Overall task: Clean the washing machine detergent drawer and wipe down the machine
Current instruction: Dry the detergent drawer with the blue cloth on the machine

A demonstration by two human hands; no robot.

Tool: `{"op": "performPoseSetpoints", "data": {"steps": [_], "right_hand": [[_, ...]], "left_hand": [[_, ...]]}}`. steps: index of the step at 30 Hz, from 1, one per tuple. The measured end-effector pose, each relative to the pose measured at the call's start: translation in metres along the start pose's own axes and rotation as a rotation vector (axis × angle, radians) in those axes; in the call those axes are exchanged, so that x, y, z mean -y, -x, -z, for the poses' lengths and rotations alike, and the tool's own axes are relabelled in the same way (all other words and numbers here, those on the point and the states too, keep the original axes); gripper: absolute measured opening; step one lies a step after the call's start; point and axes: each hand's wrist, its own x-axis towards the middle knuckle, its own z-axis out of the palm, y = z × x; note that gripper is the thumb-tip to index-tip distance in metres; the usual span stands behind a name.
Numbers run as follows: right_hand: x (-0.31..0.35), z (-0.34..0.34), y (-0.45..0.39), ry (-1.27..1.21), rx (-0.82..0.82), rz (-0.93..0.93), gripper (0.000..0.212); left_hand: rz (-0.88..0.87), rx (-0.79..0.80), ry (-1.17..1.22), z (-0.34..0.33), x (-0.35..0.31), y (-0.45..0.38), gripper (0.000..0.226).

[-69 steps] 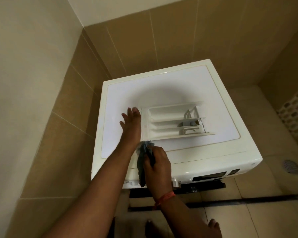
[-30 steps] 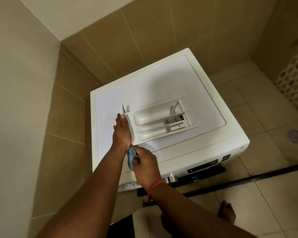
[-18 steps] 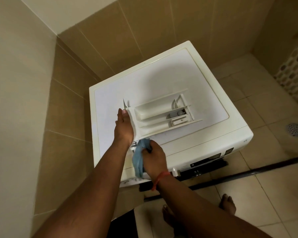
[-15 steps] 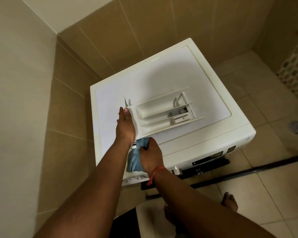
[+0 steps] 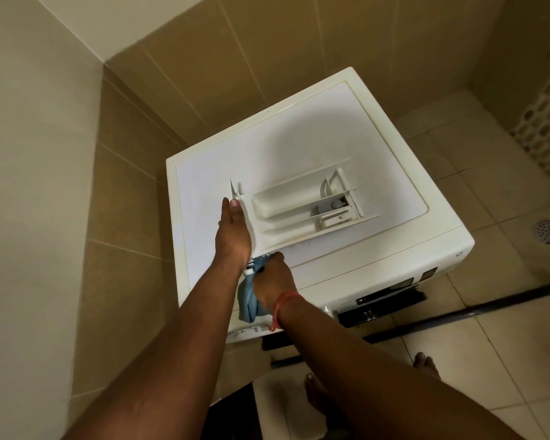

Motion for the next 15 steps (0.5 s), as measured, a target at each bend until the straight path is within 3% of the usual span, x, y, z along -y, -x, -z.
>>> {"op": "performPoseSetpoints", "data": {"steps": [3, 9, 15], "right_hand": [[-0.005, 0.004, 0.002, -0.045, -0.014, 0.023, 0.013], [-0.002, -0.001, 0.002, 0.003, 0.034, 0.002, 0.018], [-0.002, 0.05, 0.027, -0.242, 0.076, -0.023, 0.017]], "left_hand": [[0.004, 0.005, 0.031, -0.001, 0.001, -0.001, 0.061], [-0.02, -0.002, -0.009, -0.001, 0.0, 0.0, 0.059], [-0.034, 0.035, 0.017, 0.001, 0.006, -0.004, 0.059]]}}
